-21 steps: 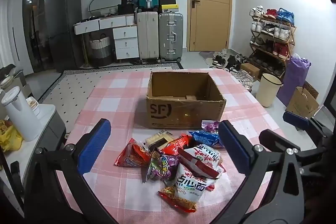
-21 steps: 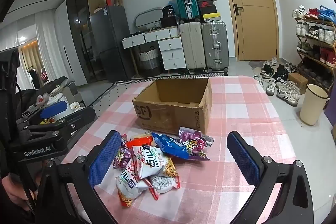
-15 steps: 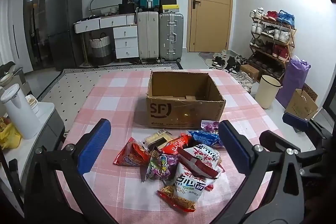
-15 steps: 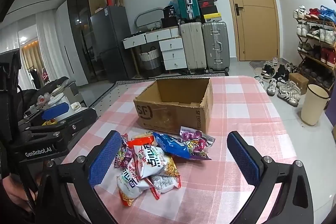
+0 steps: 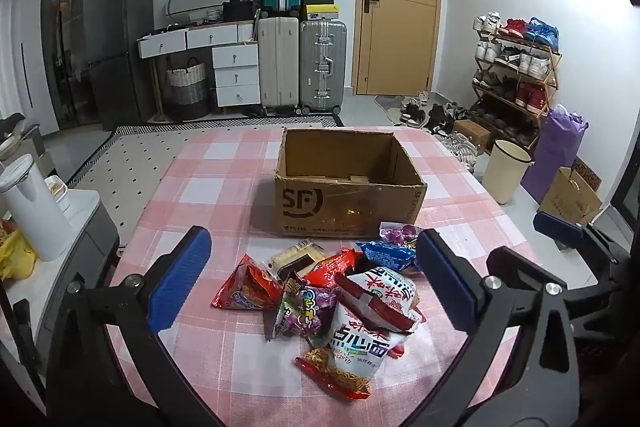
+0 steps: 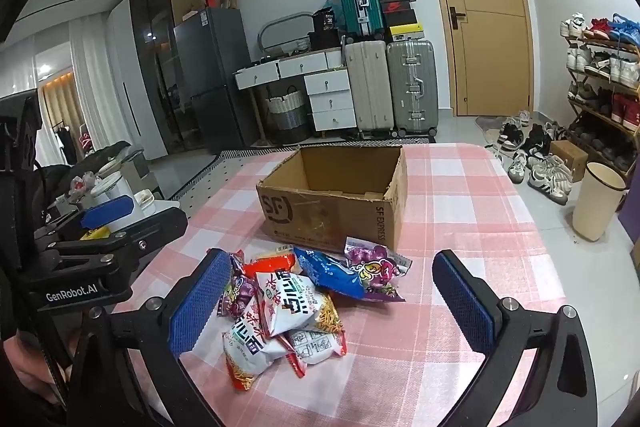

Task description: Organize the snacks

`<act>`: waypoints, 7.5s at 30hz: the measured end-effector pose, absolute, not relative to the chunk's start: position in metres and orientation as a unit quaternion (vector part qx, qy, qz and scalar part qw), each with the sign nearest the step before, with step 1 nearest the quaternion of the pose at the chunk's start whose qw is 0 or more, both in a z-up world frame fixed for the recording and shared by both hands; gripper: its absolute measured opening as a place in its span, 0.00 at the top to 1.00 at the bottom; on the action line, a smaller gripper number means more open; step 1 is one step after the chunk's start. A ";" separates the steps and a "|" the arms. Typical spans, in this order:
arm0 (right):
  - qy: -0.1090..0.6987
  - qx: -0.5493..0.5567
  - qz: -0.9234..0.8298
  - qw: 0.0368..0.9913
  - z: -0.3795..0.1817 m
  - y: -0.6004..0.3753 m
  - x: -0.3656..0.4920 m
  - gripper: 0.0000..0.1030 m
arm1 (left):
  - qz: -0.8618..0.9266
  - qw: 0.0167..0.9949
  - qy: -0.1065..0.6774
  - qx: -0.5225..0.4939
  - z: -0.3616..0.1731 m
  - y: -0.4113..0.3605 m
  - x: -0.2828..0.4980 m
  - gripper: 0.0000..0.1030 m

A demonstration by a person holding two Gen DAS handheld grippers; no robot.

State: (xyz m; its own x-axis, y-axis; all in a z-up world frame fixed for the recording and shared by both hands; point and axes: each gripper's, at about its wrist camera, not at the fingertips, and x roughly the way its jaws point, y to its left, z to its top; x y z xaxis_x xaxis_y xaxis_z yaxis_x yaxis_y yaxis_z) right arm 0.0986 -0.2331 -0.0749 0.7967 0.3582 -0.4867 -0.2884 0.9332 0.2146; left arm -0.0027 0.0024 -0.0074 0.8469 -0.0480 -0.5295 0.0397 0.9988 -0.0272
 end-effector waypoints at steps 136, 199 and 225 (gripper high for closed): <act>0.366 0.190 0.344 0.843 -0.183 -0.195 0.173 0.27 | -0.004 0.923 0.373 -0.093 -0.125 0.108 0.061 0.01; 0.352 0.202 0.331 0.852 -0.179 -0.224 0.172 0.27 | -0.050 0.880 0.451 -0.139 -0.202 0.123 0.144 0.55; 0.322 0.164 0.332 0.871 -0.145 -0.216 0.178 0.27 | -0.089 0.919 0.373 -0.090 -0.098 0.097 0.119 0.56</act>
